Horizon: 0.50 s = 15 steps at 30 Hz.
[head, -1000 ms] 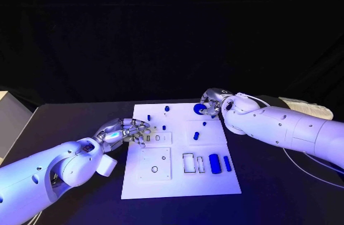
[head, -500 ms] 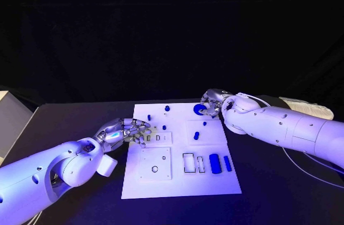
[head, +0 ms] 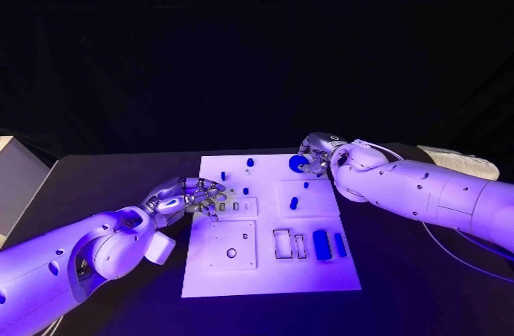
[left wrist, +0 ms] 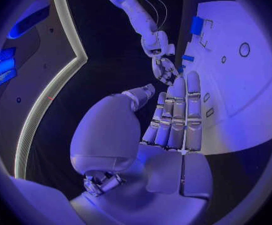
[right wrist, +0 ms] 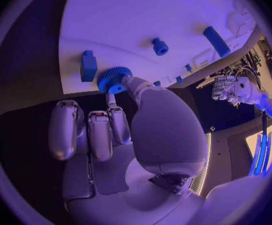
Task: Assemble the parts on the task board
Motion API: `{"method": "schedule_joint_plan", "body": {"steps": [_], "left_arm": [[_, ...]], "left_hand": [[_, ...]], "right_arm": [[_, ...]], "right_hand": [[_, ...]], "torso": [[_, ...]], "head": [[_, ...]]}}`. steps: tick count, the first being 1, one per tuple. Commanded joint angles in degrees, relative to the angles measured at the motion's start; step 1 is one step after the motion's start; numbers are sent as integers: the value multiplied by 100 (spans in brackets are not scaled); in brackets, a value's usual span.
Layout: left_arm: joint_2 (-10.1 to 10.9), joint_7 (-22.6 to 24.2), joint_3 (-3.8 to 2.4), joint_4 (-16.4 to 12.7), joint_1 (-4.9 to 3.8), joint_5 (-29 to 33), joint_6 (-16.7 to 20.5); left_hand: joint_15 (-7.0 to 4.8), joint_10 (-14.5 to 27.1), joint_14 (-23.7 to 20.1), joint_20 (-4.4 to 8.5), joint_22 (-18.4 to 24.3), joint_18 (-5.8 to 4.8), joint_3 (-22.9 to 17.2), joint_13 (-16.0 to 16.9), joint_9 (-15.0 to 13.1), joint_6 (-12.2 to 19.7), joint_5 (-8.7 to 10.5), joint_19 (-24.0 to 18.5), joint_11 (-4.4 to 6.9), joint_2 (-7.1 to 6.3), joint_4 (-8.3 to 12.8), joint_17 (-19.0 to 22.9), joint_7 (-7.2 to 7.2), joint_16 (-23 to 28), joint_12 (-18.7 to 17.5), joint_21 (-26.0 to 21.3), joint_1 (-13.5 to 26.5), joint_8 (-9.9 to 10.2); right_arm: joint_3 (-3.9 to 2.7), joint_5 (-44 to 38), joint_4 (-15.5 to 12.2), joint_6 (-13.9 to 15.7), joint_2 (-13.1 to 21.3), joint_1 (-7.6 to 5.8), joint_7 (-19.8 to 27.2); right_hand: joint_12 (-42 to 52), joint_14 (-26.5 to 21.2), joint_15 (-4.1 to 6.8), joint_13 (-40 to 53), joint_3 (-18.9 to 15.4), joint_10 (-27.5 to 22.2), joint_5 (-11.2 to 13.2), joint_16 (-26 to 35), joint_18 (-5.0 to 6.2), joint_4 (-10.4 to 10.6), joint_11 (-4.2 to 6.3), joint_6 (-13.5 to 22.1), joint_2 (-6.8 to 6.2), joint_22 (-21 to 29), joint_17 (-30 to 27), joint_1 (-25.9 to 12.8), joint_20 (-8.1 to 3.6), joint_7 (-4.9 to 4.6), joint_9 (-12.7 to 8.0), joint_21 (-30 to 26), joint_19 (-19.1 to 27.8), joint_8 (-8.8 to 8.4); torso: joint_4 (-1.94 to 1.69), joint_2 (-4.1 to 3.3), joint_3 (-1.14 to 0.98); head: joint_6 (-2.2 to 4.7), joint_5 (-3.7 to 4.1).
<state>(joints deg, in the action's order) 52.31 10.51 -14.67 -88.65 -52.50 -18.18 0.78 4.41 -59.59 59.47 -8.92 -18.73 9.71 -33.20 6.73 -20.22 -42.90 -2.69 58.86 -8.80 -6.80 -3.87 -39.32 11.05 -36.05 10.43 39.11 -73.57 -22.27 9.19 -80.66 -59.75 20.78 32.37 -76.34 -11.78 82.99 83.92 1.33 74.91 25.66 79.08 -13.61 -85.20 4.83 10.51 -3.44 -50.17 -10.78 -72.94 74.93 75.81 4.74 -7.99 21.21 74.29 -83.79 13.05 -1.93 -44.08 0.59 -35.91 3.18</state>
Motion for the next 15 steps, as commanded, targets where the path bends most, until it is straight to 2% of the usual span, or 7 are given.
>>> {"method": "schedule_joint_plan", "body": {"steps": [1,9,12,15], "left_arm": [[-8,54,-2,-3,7,-14,-100],[0,63,-2,5,9,-12,-84],[3,65,-2,-3,9,-11,-82],[8,64,-2,-16,9,-11,-79]], "left_hand": [[-3,41,-33,-33,5,76,-3,-5,-6,38,-8,9,11,-2,-8,6,166,37,-36,-19,40,36],[-2,47,-35,-34,9,76,-4,-7,-6,43,-8,10,8,-1,-2,6,169,41,-39,-24,32,38],[-2,47,-35,-34,9,76,-4,-7,-6,43,-8,10,8,-1,-2,6,169,41,-39,-24,32,38],[-2,47,-35,-34,9,76,-4,-7,-6,43,-8,10,8,-1,-2,6,169,41,-39,-24,32,38]], "right_arm": [[-10,-436,-118,311,23,-6,-74],[-38,-596,-448,479,58,-69,-202],[-60,-612,-617,524,69,-109,-242],[-84,-616,-795,558,69,-146,-273]], "right_hand": [[-7,478,-18,343,39,-13,-13,-26,-70,-10,17,-25,-40,-11,891,37,3,-3,0,-1,2,21],[-6,480,-22,344,39,-6,20,-35,-74,-3,11,-26,-90,-27,898,-13,5,-9,-9,12,-5,14],[-7,481,-23,343,39,-5,25,-37,-75,-1,10,-25,-98,-32,901,-22,6,-10,-10,16,-7,12],[-7,481,-23,343,39,-5,25,-37,-75,-1,10,-25,-98,-32,901,-22,6,-10,-10,16,-7,12]], "torso": [[-6,-1,5],[-22,5,20],[-17,3,13],[-15,1,19]], "head": [[10,-2],[26,-28],[35,-55],[35,-67]]}}
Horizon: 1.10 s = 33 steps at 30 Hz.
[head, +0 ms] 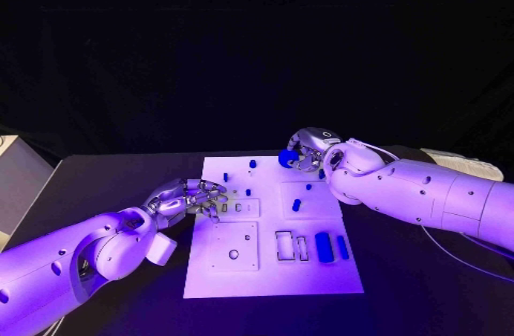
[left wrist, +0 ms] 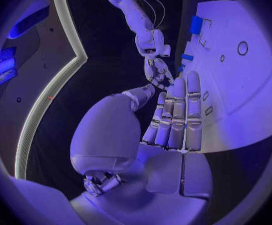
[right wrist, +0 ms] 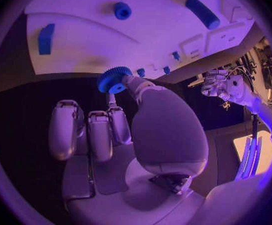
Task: Assemble the parts on the task board
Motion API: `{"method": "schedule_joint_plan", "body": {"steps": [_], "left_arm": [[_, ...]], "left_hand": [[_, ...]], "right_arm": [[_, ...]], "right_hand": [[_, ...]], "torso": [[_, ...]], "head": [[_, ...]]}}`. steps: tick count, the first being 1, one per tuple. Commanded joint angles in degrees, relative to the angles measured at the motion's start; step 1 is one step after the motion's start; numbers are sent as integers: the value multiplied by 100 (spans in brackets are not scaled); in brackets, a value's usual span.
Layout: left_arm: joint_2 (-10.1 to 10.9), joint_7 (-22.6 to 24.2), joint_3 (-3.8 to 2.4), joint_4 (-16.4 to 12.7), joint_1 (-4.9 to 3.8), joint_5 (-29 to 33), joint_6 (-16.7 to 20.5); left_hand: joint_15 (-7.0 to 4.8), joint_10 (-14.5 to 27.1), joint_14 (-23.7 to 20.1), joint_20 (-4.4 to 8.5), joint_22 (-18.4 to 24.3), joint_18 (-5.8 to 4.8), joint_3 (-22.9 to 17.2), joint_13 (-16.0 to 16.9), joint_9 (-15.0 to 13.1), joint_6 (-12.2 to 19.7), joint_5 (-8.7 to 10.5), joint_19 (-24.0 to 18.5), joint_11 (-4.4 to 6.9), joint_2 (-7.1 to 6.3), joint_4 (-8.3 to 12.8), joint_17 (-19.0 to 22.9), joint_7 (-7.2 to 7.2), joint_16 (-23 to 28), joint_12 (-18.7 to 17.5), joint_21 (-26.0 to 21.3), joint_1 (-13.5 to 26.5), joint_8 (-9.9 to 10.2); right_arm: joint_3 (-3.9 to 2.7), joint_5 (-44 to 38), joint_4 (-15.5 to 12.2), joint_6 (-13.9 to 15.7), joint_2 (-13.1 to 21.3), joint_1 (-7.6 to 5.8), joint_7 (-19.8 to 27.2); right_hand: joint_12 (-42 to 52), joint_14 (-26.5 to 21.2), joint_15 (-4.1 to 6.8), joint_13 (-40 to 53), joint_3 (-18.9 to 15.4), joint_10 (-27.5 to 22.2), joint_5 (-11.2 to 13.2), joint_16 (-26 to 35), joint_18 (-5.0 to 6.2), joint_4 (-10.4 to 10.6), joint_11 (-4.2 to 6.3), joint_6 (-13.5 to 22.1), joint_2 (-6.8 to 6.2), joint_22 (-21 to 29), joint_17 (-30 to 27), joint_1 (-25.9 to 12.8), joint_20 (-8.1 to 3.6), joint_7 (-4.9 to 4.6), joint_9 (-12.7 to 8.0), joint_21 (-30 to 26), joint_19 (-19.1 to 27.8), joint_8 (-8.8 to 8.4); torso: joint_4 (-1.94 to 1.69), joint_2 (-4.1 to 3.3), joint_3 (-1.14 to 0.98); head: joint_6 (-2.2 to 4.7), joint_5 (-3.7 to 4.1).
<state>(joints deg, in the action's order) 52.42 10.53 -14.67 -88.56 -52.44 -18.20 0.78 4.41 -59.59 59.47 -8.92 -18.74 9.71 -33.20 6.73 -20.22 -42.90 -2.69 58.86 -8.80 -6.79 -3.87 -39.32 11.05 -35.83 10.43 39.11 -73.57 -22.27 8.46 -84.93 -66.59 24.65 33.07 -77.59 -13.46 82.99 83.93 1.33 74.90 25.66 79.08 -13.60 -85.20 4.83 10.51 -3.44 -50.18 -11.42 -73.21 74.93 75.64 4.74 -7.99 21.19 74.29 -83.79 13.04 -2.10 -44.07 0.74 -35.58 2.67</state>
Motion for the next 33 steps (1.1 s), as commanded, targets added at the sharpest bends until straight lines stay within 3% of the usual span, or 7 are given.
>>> {"method": "schedule_joint_plan", "body": {"steps": [1,3,7,10,24,27,33], "left_arm": [[-2,62,-2,-30,3,-9,-78],[-2,62,-2,-42,3,-10,-76],[-20,72,-3,-74,2,-15,-73],[-19,74,-3,-100,2,-17,-73],[-6,77,-4,-169,0,-20,-59],[-2,74,-4,-176,0,-19,-46],[4,72,-4,-194,-1,-19,-41]], "left_hand": [[-2,47,-35,-34,9,76,-4,-8,-6,43,-8,10,8,-2,-2,7,169,19,-39,-24,32,38],[-2,47,-35,-34,9,76,-4,-8,-6,43,-8,10,8,-2,-2,7,169,19,-39,-24,32,38],[-1,50,-36,-34,12,76,-6,-9,-7,46,-8,11,7,-1,2,7,170,22,-41,-27,27,39],[-1,52,-36,-34,12,76,-7,-10,-6,48,-8,12,7,0,6,7,171,22,-41,-27,22,39],[-1,52,-36,-34,12,76,-7,-10,-6,48,-8,12,7,0,6,7,171,22,-41,-27,22,39],[0,57,-37,-34,15,77,-9,-12,-7,51,-8,14,4,-1,14,6,176,25,-44,-30,13,41],[0,57,-37,-34,15,77,-9,-12,-7,51,-8,14,4,-1,14,6,176,25,-44,-30,13,41]], "right_arm": [[-16,-188,-159,174,-10,-28,-108],[-22,-197,-232,166,-46,-38,-102],[-28,-323,-350,161,-156,-30,-76],[-29,-374,-353,174,-256,-19,-53],[-9,-439,-38,90,-782,108,27],[-3,-440,60,46,-872,137,37],[3,-441,225,-20,-964,154,41]], "right_hand": [[-5,481,-24,347,39,-2,29,-41,-76,1,9,-23,-41,-8,905,-13,6,-13,-11,18,-8,11],[-4,482,-24,348,39,0,30,-42,-76,1,9,-22,-44,-10,907,-16,6,-13,-12,20,-9,10],[-19,480,-25,325,40,-21,29,-38,-74,2,7,-16,-53,-1,900,-24,7,-15,-15,11,-6,4],[-22,480,-26,322,42,-24,28,-37,-72,3,6,-9,-58,4,898,-28,7,-17,-18,6,-4,0],[-37,478,-29,300,51,-44,23,-31,-70,1,1,13,-69,12,888,-35,9,-22,-26,-3,0,-16],[-37,478,-29,300,51,-44,23,-31,-70,1,1,13,-69,12,888,-35,9,-22,-26,-3,0,-16],[-39,477,-30,297,56,-47,19,-27,-68,1,0,17,-67,22,883,-35,9,-24,-28,-13,4,-20]], "torso": [[8,-3,3],[5,-1,12],[1,-18,2],[9,-19,-2],[11,-13,-13],[18,-17,-14],[31,-8,-6]], "head": [[3,-22],[7,-20],[28,22],[18,6],[-9,-70],[-32,-135],[-54,-132]]}}
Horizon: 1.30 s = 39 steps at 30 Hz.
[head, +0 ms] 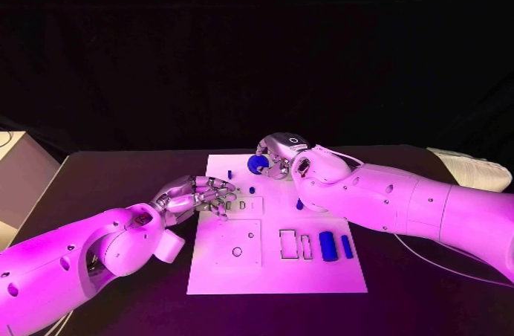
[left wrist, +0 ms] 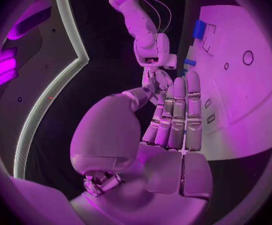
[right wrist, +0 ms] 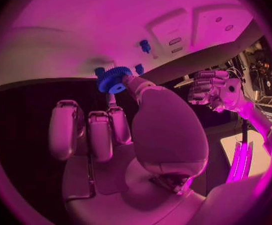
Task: Assemble the parts on the task board
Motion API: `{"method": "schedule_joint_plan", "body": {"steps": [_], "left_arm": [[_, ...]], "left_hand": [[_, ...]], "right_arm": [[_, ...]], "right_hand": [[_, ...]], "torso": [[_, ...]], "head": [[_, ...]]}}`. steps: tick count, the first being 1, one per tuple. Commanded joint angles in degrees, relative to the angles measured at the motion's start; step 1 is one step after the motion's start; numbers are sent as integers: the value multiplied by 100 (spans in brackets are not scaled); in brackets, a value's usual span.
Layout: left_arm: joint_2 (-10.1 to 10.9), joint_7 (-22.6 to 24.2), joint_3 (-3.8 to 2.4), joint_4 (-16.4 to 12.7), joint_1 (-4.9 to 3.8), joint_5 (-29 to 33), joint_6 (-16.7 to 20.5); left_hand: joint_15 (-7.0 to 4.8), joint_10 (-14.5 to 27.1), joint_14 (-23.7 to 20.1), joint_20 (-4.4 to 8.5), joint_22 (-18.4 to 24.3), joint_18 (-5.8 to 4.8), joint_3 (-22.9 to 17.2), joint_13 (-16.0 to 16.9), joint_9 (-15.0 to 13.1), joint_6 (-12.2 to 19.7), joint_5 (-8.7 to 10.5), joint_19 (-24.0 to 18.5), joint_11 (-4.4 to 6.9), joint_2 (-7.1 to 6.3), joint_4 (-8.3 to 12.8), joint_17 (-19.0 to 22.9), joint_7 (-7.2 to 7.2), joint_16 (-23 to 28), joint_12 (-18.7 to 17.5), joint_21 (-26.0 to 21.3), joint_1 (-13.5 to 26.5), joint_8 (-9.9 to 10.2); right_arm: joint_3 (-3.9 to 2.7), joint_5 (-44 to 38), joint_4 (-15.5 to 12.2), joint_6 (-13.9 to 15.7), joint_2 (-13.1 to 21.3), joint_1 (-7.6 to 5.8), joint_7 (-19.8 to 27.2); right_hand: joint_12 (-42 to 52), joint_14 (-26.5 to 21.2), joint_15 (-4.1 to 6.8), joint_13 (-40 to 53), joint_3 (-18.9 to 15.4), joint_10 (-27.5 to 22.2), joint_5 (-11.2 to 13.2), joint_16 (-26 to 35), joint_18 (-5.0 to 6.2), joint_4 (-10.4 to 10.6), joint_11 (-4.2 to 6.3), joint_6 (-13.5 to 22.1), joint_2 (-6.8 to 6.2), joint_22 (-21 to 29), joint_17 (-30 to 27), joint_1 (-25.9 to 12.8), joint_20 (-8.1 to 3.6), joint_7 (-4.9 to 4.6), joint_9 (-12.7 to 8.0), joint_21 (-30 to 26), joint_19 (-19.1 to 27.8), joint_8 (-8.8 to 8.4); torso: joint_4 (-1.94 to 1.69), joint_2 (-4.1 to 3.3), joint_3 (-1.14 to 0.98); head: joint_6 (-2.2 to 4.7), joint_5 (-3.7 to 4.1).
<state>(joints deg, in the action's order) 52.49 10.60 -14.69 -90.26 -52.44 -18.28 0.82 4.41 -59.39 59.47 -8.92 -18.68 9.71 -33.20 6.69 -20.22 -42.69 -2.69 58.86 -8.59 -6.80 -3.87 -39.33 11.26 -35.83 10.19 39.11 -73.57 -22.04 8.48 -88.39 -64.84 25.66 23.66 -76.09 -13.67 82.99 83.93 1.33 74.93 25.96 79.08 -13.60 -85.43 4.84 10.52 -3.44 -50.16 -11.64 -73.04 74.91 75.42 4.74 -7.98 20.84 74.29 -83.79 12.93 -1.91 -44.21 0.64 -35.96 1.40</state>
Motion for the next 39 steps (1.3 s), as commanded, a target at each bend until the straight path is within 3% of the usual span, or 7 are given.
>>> {"method": "schedule_joint_plan", "body": {"steps": [1,9,28,39], "left_arm": [[-2,65,-3,-27,-1,-10,-44],[1,64,-3,-36,-1,-10,-46],[-9,57,-3,-47,-2,-10,-58],[-1,50,-3,-53,-2,-10,-59]], "left_hand": [[0,36,-37,-35,9,76,-9,-7,-7,31,-8,14,-17,-1,14,7,154,25,-20,-30,13,18],[2,38,-36,-36,11,75,-7,-9,-7,32,-8,15,-20,0,11,7,158,26,-21,-32,16,19],[2,38,-36,-36,11,75,-7,-9,-7,32,-8,15,-20,0,11,7,158,26,-21,-32,16,19],[2,38,-36,-36,11,75,-7,-9,-7,32,-8,15,-20,0,11,7,158,26,-21,-32,16,19]], "right_arm": [[3,-95,71,-137,-35,7,63],[7,-93,157,-215,-134,28,63],[20,-122,425,-226,-396,164,84],[26,-114,592,-211,-483,218,80]], "right_hand": [[-39,477,-30,295,26,-47,19,-5,-68,0,0,15,-45,5,884,-13,10,-25,7,-13,4,-8],[-42,476,-31,291,29,-50,17,-5,-68,0,-1,18,-46,5,884,-15,10,-26,5,-14,5,-11],[-43,476,-33,291,35,-51,14,-6,-68,0,-4,25,-48,5,884,-19,12,-30,2,-16,6,-17],[-48,474,-37,285,46,-57,11,1,-65,-2,-9,31,-50,17,874,-25,15,-34,-3,-29,12,-23]], "torso": [[14,6,-2],[11,1,-13],[-12,-6,-2],[9,8,-3]], "head": [[-21,-10],[-30,-21],[-66,-41],[-93,-76]]}}
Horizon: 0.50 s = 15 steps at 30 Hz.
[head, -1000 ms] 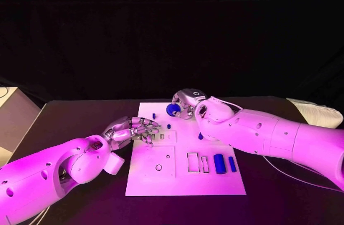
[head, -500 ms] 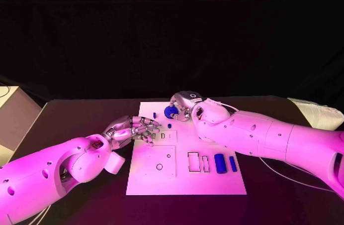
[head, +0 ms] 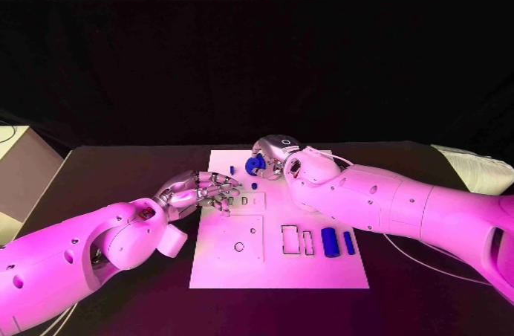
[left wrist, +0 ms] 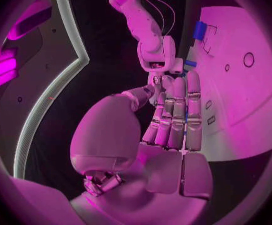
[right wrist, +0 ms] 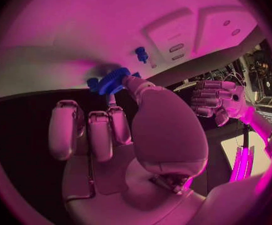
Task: Assemble the parts on the task board
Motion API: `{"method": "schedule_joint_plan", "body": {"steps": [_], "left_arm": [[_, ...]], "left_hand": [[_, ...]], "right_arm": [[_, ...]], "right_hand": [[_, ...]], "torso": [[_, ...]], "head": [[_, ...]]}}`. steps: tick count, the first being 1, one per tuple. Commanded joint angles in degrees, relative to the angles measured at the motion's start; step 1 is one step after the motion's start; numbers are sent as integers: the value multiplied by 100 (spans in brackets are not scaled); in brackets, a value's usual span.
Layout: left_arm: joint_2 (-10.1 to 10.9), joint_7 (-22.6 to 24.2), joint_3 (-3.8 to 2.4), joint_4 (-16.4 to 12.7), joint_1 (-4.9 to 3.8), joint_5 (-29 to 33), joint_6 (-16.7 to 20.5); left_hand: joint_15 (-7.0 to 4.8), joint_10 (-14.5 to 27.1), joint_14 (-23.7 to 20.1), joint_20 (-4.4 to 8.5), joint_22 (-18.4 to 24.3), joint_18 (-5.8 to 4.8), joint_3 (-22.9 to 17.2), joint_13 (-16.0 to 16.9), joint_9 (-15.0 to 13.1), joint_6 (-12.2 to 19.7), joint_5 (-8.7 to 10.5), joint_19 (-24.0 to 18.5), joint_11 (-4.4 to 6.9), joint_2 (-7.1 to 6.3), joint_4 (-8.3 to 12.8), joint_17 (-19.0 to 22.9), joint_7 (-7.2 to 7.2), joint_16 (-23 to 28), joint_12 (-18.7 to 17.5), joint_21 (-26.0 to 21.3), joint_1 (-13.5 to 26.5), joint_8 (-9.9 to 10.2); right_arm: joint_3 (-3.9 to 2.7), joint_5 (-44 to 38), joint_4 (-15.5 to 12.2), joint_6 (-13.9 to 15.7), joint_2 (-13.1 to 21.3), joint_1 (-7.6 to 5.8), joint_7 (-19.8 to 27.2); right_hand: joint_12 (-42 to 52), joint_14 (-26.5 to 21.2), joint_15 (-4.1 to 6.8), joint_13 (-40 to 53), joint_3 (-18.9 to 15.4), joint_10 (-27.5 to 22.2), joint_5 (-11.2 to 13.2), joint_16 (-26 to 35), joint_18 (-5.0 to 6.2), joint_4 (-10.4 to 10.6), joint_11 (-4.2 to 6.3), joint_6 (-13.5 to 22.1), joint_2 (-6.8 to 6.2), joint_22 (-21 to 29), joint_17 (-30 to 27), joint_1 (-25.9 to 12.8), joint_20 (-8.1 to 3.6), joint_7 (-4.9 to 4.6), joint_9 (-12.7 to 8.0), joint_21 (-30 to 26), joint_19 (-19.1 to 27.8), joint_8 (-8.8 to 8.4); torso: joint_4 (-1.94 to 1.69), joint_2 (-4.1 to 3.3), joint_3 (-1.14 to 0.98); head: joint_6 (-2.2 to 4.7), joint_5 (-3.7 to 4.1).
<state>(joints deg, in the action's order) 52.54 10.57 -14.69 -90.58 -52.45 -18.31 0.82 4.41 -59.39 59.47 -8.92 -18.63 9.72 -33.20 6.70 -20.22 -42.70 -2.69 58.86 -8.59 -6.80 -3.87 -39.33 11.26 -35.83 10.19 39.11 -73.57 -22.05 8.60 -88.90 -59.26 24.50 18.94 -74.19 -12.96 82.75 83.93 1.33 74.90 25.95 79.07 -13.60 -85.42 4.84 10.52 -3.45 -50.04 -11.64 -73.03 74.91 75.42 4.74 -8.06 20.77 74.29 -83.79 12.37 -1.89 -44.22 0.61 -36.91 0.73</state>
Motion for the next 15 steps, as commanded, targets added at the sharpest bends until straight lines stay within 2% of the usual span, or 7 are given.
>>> {"method": "schedule_joint_plan", "body": {"steps": [1,15], "left_arm": [[-5,52,-3,-20,-1,-7,-59],[12,36,-3,-17,-2,-7,-66]], "left_hand": [[2,39,-36,-36,6,75,-7,-9,-7,32,-8,15,-20,0,12,7,159,26,-21,-32,16,19],[6,38,-36,-39,12,74,-2,-11,-9,34,-8,19,-23,2,8,5,160,30,-21,-38,21,19]], "right_arm": [[15,-64,48,-93,-16,30,5],[15,-129,138,-59,0,36,-112]], "right_hand": [[-24,474,-37,288,47,-56,11,0,-65,-2,-8,18,-51,16,875,-25,15,-26,5,-29,12,33],[-53,467,-42,245,55,-99,21,19,-57,-6,-15,41,-62,50,848,-32,19,-34,-4,-63,27,18]], "torso": [[6,9,0],[12,7,-4]], "head": [[3,-9],[-6,-17]]}}
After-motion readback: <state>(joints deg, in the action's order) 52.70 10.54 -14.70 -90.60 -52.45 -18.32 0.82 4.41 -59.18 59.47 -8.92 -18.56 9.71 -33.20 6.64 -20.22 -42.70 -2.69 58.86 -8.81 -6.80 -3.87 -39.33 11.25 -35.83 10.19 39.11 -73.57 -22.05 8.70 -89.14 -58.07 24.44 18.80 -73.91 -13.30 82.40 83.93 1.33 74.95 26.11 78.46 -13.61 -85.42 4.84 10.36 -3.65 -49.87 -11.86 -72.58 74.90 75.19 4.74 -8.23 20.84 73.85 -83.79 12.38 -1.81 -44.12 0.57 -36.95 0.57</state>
